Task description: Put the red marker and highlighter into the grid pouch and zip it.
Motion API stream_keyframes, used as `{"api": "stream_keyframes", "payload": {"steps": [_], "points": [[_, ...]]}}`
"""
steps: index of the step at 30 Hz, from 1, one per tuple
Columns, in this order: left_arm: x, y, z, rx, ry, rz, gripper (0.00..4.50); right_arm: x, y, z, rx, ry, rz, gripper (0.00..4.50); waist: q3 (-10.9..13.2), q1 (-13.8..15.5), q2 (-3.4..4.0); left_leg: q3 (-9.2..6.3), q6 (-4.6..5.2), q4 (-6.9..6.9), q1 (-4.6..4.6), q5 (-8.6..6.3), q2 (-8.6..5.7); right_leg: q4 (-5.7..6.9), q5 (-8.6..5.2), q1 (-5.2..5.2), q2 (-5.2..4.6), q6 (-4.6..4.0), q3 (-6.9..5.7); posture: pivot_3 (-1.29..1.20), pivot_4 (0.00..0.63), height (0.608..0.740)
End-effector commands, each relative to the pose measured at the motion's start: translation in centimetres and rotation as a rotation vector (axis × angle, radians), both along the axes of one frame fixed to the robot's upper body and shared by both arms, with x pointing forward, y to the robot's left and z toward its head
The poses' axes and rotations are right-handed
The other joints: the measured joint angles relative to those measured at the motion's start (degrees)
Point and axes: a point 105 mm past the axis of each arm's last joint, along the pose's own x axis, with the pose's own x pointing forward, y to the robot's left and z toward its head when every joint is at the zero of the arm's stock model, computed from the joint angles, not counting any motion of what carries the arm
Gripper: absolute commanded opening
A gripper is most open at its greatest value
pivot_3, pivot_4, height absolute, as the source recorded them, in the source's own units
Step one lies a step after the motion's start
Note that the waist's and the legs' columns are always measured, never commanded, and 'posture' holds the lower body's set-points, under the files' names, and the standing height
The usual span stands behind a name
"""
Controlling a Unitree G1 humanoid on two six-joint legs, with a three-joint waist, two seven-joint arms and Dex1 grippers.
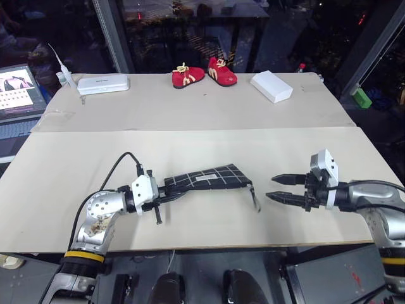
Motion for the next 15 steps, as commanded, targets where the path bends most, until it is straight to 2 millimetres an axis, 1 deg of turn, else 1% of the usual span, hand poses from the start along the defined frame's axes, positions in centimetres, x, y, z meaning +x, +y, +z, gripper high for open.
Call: {"api": "stream_keyframes", "payload": {"steps": [1, 4, 6, 9, 10, 11, 14, 15], "points": [[0.1, -0.4, 0.1, 0.06, -0.065, -0.094, 0.0, -0.1, 0.2, 1.6, 0.03, -0.063, -0.027, 3.24, 0.0, -0.03, 0.0, -0.05, 0.0, 0.0, 0.0, 0.0, 0.0, 0.0, 0.0, 0.0, 0.01, 0.0, 0.0, 0.0, 0.15, 0.74], [1.1, 0.0, -1.2, 0.145, -0.091, -0.109, 0.0, -0.1, 0.0, 1.3, 0.013, -0.062, -0.049, 3.24, 0.0, 0.21, 0.0, -0.18, 0.0, 0.01, -0.06, 0.0, -0.04, -0.02, -0.01, -0.02, 0.03, 0.01, -0.06, 0.0, 0.15, 0.74], [1.5, 0.2, -1.7, 0.155, -0.08, -0.097, 0.0, 0.0, -0.1, 1.3, 0.007, -0.064, -0.064, 3.24, 0.0, 0.26, -0.01, -0.17, 0.0, 0.01, -0.11, 0.0, -0.05, -0.05, -0.01, -0.03, 0.03, 0.02, -0.1, 0.0, 0.15, 0.74], [0.5, -0.6, -1.1, 0.07, -0.014, -0.141, 1.13, 0.2, -0.8, 1.1, -0.003, -0.058, -0.091, 3.27, 0.0, 0.24, -0.01, -0.26, 0.03, 0.01, -0.17, -0.01, -0.04, -0.08, -0.02, -0.05, 0.01, 0.04, -0.11, 0.0, 0.15, 0.74], [0.3, -0.9, -0.8, 0.041, -0.008, -0.14, 1.31, 0.2, -1.0, 1.1, -0.006, -0.056, -0.097, 3.27, 0.01, 0.25, -0.01, -0.28, 0.04, 0.01, -0.17, -0.02, -0.05, -0.08, -0.02, -0.05, 0.0, 0.05, -0.1, 0.0, 0.15, 0.74], [0.3, -1.1, -0.3, 0.013, -0.006, -0.124, 1.79, 0.3, -1.1, 1.0, -0.007, -0.054, -0.1, 3.27, 0.01, 0.26, -0.01, -0.3, 0.04, 0.01, -0.19, -0.02, -0.05, -0.09, -0.03, -0.05, 0.0, 0.06, -0.11, 0.0, 0.15, 0.74], [0.2, -1.4, 1.1, -0.073, 0.053, -0.058, 2.83, 0.6, -1.4, 0.9, -0.011, -0.05, -0.109, 3.27, 0.01, 0.41, -0.02, -0.39, 0.04, 0.04, -0.2, -0.03, -0.05, -0.07, -0.03, -0.03, -0.01, 0.07, -0.11, 0.0, 0.15, 0.74], [0.1, -1.3, 1.6, -0.101, 0.092, -0.034, 2.83, 0.8, -1.5, 0.9, -0.009, -0.049, -0.113, 3.27, 0.01, 0.43, -0.02, -0.42, 0.04, 0.05, -0.17, -0.02, -0.05, -0.05, -0.03, -0.01, 0.0, 0.07, -0.12, 0.0, 0.15, 0.74]]}}
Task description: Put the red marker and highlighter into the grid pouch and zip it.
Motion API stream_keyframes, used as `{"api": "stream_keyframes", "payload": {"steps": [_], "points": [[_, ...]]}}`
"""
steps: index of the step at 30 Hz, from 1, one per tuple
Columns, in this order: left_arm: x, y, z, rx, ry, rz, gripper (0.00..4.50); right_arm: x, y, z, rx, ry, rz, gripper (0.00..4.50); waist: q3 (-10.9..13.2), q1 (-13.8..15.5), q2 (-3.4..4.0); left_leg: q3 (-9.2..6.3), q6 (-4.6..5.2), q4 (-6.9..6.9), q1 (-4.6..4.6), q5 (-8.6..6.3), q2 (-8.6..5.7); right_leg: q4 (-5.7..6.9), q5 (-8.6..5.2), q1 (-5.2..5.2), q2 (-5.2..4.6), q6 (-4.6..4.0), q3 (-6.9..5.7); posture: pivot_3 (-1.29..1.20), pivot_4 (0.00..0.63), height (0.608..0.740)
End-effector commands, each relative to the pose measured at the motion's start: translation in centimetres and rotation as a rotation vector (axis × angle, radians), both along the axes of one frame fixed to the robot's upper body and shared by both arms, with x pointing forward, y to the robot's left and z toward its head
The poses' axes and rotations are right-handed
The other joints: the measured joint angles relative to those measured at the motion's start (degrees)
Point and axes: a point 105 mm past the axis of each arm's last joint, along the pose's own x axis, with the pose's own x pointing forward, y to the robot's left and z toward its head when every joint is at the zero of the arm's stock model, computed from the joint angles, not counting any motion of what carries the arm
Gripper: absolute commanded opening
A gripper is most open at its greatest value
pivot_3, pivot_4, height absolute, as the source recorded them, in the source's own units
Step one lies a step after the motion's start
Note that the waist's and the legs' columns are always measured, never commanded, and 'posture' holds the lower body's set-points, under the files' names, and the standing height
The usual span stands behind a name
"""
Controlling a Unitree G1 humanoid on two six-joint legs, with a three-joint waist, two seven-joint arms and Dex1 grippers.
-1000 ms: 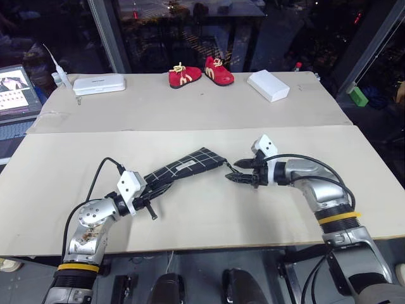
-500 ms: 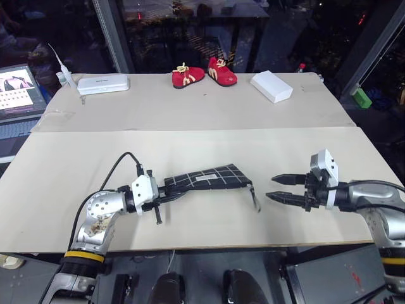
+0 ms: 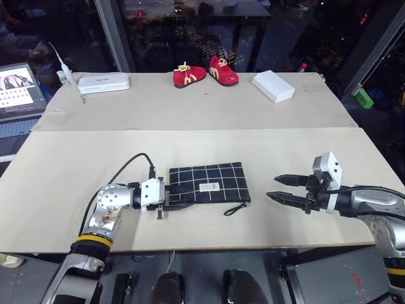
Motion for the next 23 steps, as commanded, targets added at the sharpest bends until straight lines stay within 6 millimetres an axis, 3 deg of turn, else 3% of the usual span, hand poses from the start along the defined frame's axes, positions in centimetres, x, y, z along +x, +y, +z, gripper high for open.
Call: {"api": "stream_keyframes", "payload": {"steps": [1, 4, 8, 15, 18, 23], "points": [[0.0, 0.3, 3.1, -0.128, 0.084, 0.099, 2.83, 0.6, -0.6, 1.0, -0.002, -0.036, -0.016, 3.27, 0.0, -0.02, -0.01, -0.01, 0.0, 0.0, 0.01, 0.0, 0.01, 0.03, 0.0, 0.0, 0.01, 0.0, 0.01, 0.0, 0.15, 0.74], [-0.1, 0.9, 3.5, -0.145, 0.164, 0.159, 2.83, 1.0, -0.7, 0.9, 0.001, -0.037, -0.02, 3.27, 0.0, -0.28, 0.0, -0.03, 0.0, 0.01, 0.1, 0.0, 0.02, 0.11, -0.02, 0.02, 0.04, 0.02, 0.04, 0.0, 0.15, 0.74], [1.7, 8.1, 3.7, -0.246, 0.253, 0.697, 2.83, 2.2, -2.9, 0.6, 0.009, -0.04, -0.105, 3.27, 0.03, -1.22, -0.04, -0.06, 0.0, 0.01, 0.14, 0.0, 0.03, 0.11, -0.08, 0.04, 0.05, 0.12, 0.1, 0.0, 0.15, 0.74], [-1.0, 15.6, 4.2, -0.345, 0.26, 1.037, 2.83, 3.5, -5.1, -0.8, 0.047, -0.03, -0.228, 3.27, 0.04, -0.98, -0.06, -0.09, -0.01, -0.01, 0.14, 0.0, 0.04, 0.08, -0.04, 0.07, -0.04, 0.04, 0.06, 0.0, 0.15, 0.74], [-1.5, 17.2, 4.0, -0.395, 0.276, 1.123, 2.83, 4.1, -5.1, -1.4, 0.061, -0.02, -0.245, 3.27, 0.04, -0.76, -0.06, -0.07, -0.01, -0.01, 0.18, 0.0, 0.02, 0.08, -0.04, 0.09, -0.05, 0.03, 0.08, 0.0, 0.15, 0.74], [-1.5, 17.3, 3.5, -0.44, 0.312, 1.166, 2.83, 4.8, -4.3, -2.3, 0.075, -0.01, -0.253, 3.27, 0.04, -0.54, -0.06, -0.07, -0.02, -0.01, 0.16, 0.0, 0.0, 0.08, -0.04, 0.08, -0.01, 0.0, 0.06, 0.0, 0.15, 0.74]]}}
